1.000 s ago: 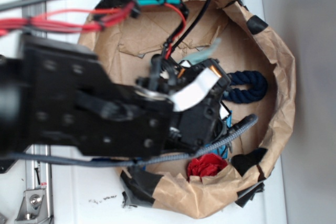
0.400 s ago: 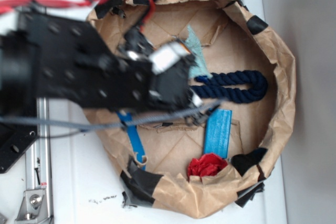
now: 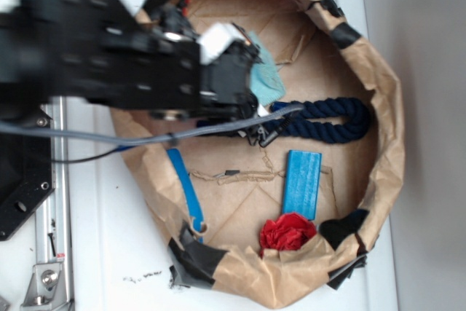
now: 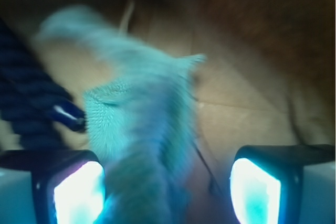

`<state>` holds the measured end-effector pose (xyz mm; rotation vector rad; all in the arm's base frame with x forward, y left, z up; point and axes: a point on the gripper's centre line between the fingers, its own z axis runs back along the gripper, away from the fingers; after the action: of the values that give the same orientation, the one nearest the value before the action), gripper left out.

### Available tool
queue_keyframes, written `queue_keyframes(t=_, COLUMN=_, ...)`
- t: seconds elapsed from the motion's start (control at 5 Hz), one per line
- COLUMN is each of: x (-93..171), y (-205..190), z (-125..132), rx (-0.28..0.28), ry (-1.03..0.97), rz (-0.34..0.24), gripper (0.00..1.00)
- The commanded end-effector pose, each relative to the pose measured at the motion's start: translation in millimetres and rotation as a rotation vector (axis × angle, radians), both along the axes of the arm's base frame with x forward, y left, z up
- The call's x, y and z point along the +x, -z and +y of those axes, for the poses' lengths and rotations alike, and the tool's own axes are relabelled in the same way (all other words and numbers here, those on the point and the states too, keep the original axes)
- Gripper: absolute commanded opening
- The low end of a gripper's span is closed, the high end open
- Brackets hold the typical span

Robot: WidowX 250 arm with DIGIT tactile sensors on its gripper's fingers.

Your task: Grab the blue cloth.

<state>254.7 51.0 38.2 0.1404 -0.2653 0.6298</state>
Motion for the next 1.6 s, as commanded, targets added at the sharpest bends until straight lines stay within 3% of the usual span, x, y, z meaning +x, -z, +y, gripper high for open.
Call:
queue_keyframes(t=0.0, x=32.1, y=-10.5, z=-4.2, rx=0.103, ry=0.197, rz=0.079, gripper=0.00)
queue_keyframes(t=0.2, x=18.6, y=-57.0, z=-15.1, rx=-0.152, ry=0.296, rz=0.234, gripper=0.00)
queue_keyframes(t=0.4, x=12.0, y=-105.5, z=-7.4, rx=-0.039, ry=0.365, rz=0.287, gripper=0.00)
queue_keyframes(t=0.6, x=5.9, y=-154.4, z=-20.4, rx=-0.103, ry=0.338, rz=0.279, gripper=0.00)
queue_keyframes(t=0.8, x=2.2, y=-200.1, z=-36.4, rx=-0.111, ry=0.361, rz=0.282, gripper=0.00)
queue_keyframes(t=1.0, x=0.2, y=-193.9, z=-41.9, rx=-0.046, ry=0.360, rz=0.236, gripper=1.00)
queue_keyframes(t=1.2, x=11.1, y=-143.8, z=-35.7, rx=-0.185, ry=0.457, rz=0.215, gripper=1.00)
queue_keyframes(t=1.4, x=14.2, y=-98.4, z=-22.2, rx=-0.064, ry=0.533, rz=0.087, gripper=1.00)
